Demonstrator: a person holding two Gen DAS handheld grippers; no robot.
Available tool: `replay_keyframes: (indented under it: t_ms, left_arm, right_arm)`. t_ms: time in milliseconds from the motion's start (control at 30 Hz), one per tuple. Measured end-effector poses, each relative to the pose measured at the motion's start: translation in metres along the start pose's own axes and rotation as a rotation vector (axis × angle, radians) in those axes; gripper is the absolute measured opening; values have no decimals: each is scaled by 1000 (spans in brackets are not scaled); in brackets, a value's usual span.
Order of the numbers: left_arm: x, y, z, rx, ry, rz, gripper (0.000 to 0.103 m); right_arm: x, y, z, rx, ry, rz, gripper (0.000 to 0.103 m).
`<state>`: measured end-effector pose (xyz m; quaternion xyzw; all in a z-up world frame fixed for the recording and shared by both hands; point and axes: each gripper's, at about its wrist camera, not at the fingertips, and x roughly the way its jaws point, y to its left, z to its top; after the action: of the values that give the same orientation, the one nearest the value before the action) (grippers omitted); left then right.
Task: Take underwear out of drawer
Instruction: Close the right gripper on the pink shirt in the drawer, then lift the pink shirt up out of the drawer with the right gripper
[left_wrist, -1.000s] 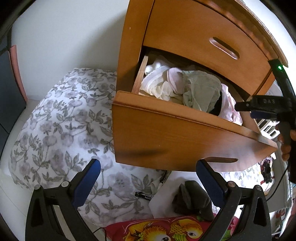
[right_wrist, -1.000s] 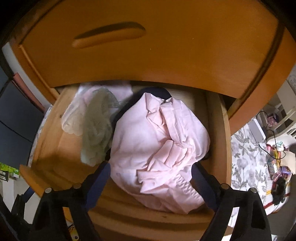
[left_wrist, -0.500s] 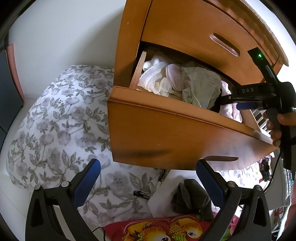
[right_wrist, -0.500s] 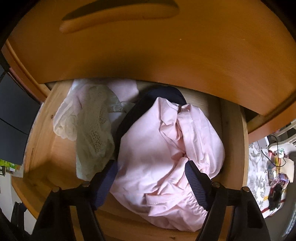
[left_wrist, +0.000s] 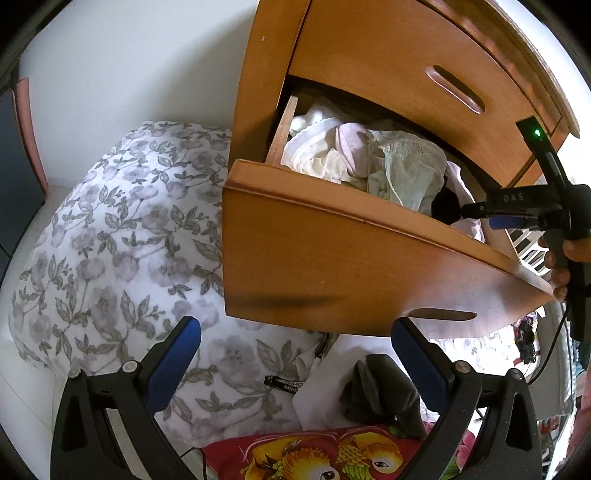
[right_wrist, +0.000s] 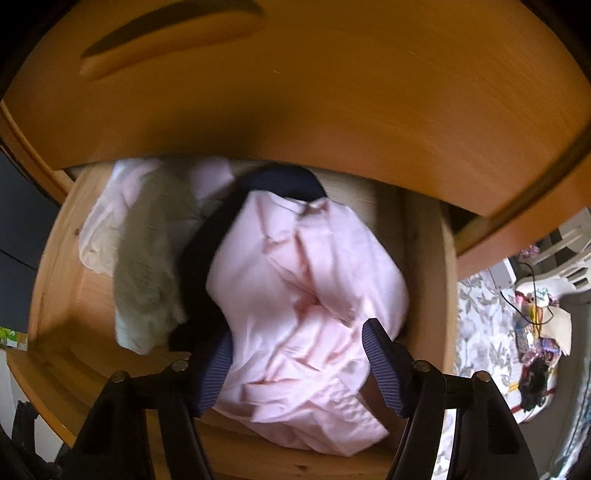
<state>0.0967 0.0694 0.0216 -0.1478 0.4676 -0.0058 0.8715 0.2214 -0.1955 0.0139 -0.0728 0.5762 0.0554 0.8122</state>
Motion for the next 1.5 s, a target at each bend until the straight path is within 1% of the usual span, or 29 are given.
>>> replay_keyframes:
  t_ms: [67, 200, 300, 367, 433, 500, 567, 600, 633, 667, 733, 767, 867, 1000, 1100, 1233, 1333, 1500]
  left_arm:
    - [-1, 0, 0, -1, -2, 1, 102]
    - [-1, 1, 1, -6, -1, 4, 102]
    - [0, 0, 0, -3, 2, 3, 102]
    - [0, 1, 0, -5, 2, 6, 102]
    - [0, 1, 1, -8, 4, 7, 102]
    - [1, 2, 1, -9, 7, 8, 102]
    - [1, 2, 1, -12, 9, 9, 102]
    - [1, 3, 1, -13, 10, 9, 102]
    - [1, 3, 1, -14, 10, 9, 102]
    - [1, 3, 2, -15, 10, 9, 102]
    - [1, 4, 2, -17, 12, 8, 102]
    - [1, 4, 2, -17, 12, 8, 102]
    - [1, 4, 2, -20, 13, 8, 102]
    - [0, 4, 2, -19, 13, 8, 102]
    - [-1, 3, 2, -17, 14, 7, 102]
    - [-3, 1, 2, -17, 9, 13, 102]
    - [-6, 0, 2, -17, 6, 15, 102]
    - [-10, -3, 1, -12, 5, 11, 102]
  right_arm:
    - [0, -6, -3, 16, 5, 8, 72]
    - [2, -14, -6, 21, 22, -2, 72]
    - [8, -14, -5, 21, 44, 10, 72]
    - [11, -17, -5, 21, 56, 16, 69]
    - [15, -18, -4, 24, 70, 33, 61]
    - [19, -14, -1, 21, 79, 52, 55]
    - [21, -12, -1, 18, 85, 76, 47]
    - [22, -11, -1, 21, 85, 88, 40]
    - [21, -11, -1, 25, 84, 99, 36]
    - [20, -12, -1, 31, 80, 104, 35]
    - [18, -16, -2, 42, 68, 102, 27]
    - [16, -19, -3, 52, 61, 101, 25]
    - [10, -36, -11, 83, 40, 112, 19]
    - [1, -47, -15, 103, 13, 134, 15]
    - [-9, -51, -21, 106, -18, 155, 14]
    - [-30, -57, -33, 132, -62, 193, 13]
    - [-42, -70, -41, 147, -91, 215, 13]
    - [-67, -85, -46, 191, -142, 257, 10]
